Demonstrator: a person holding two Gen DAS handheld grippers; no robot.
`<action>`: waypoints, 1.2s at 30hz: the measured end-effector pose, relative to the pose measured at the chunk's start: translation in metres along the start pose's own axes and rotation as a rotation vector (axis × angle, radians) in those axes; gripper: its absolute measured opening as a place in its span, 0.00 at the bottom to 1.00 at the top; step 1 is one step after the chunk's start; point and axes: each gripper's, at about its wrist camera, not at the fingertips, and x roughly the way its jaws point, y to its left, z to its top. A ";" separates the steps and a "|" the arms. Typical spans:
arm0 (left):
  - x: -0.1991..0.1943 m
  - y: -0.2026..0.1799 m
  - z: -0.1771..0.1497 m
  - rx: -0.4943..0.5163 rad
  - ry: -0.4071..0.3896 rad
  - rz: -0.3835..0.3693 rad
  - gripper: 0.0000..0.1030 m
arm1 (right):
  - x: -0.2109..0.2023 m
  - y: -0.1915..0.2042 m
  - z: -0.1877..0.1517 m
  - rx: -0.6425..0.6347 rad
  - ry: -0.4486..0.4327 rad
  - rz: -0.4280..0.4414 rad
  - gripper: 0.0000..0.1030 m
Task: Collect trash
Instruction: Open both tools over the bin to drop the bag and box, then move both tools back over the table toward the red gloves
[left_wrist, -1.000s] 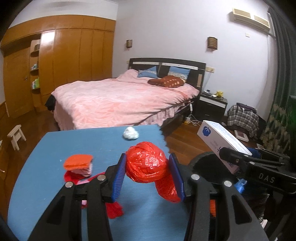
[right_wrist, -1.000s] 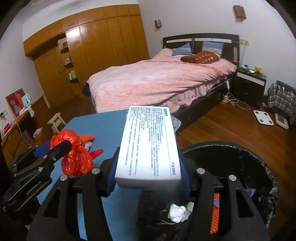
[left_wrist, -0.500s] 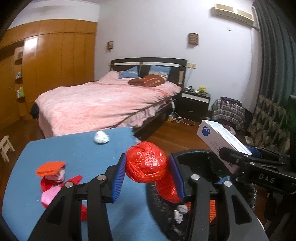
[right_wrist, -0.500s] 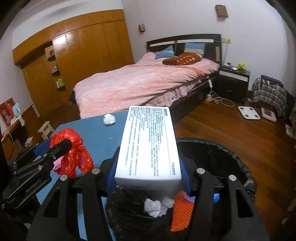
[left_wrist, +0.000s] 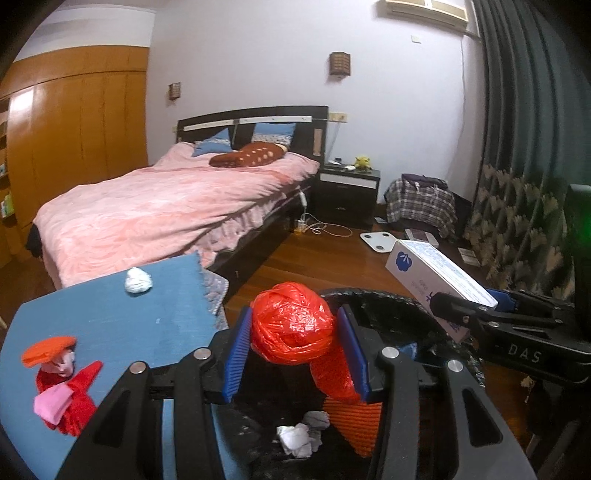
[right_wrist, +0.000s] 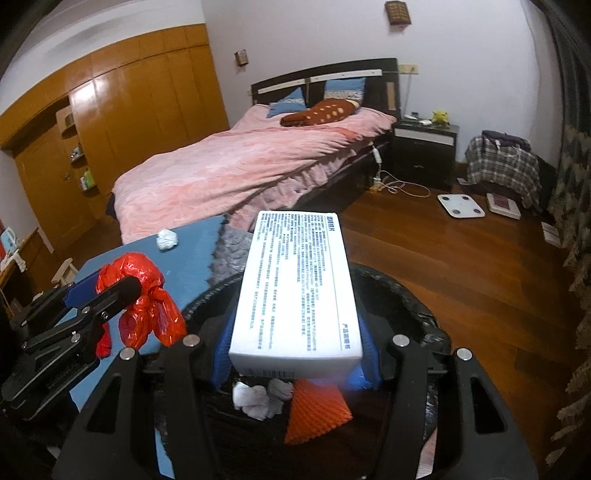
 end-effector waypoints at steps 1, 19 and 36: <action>0.002 -0.002 0.000 0.003 0.004 -0.003 0.45 | 0.001 -0.003 -0.001 0.004 0.003 -0.005 0.52; 0.018 0.001 -0.003 -0.007 0.041 -0.023 0.78 | 0.011 -0.033 -0.006 0.047 0.007 -0.082 0.84; -0.024 0.062 -0.006 -0.062 -0.007 0.118 0.88 | 0.016 0.007 0.006 0.026 -0.002 -0.020 0.92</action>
